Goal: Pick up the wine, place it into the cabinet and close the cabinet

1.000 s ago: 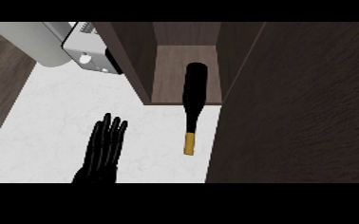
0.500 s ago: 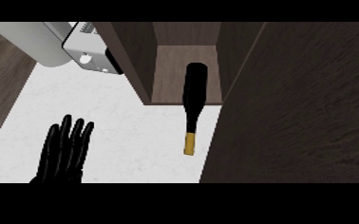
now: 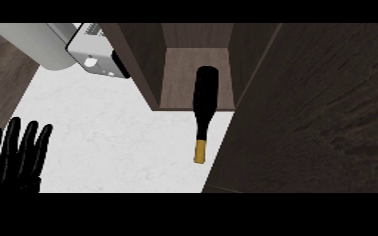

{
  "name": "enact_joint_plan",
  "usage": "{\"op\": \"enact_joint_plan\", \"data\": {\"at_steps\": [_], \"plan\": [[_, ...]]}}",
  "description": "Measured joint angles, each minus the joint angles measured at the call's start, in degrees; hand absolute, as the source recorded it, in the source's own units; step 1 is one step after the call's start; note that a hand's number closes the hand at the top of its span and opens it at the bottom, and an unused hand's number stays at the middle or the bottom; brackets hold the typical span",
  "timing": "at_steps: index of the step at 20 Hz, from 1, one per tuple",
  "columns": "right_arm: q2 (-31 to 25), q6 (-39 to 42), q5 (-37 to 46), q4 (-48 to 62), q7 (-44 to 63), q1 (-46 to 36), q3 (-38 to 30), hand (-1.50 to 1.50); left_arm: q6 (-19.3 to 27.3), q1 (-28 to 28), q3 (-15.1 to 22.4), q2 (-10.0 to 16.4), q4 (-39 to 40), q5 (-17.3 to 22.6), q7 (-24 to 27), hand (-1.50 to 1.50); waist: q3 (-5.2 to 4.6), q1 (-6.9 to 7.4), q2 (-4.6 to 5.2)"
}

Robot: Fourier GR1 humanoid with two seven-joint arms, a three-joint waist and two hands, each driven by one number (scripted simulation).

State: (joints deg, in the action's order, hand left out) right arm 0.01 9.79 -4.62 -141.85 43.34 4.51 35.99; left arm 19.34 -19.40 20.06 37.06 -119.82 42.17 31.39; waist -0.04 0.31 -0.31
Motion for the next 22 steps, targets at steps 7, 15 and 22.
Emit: {"op": "enact_joint_plan", "data": {"at_steps": [7, 15, 22], "plan": [[-1.11, -7.16, 4.12, 0.40, 0.50, -2.28, 6.34, 1.50, -7.51, -2.01, -9.39, 3.40, 2.62, 5.29, -1.34, -1.50, -0.05, -0.12, -0.08], [-3.50, -20.27, 10.19, 3.12, -0.52, -9.19, 12.41, 1.50, -12.65, -2.85, -13.77, 4.63, 4.84, 7.28, -2.53, -1.50, -0.11, 0.05, -0.16], [-8.23, -28.28, 13.12, 4.19, 0.22, -18.15, 14.96, 1.50, -14.83, -1.81, -16.09, 4.96, 4.98, 9.79, -5.14, -1.50, -0.16, 0.48, -0.07]]}}
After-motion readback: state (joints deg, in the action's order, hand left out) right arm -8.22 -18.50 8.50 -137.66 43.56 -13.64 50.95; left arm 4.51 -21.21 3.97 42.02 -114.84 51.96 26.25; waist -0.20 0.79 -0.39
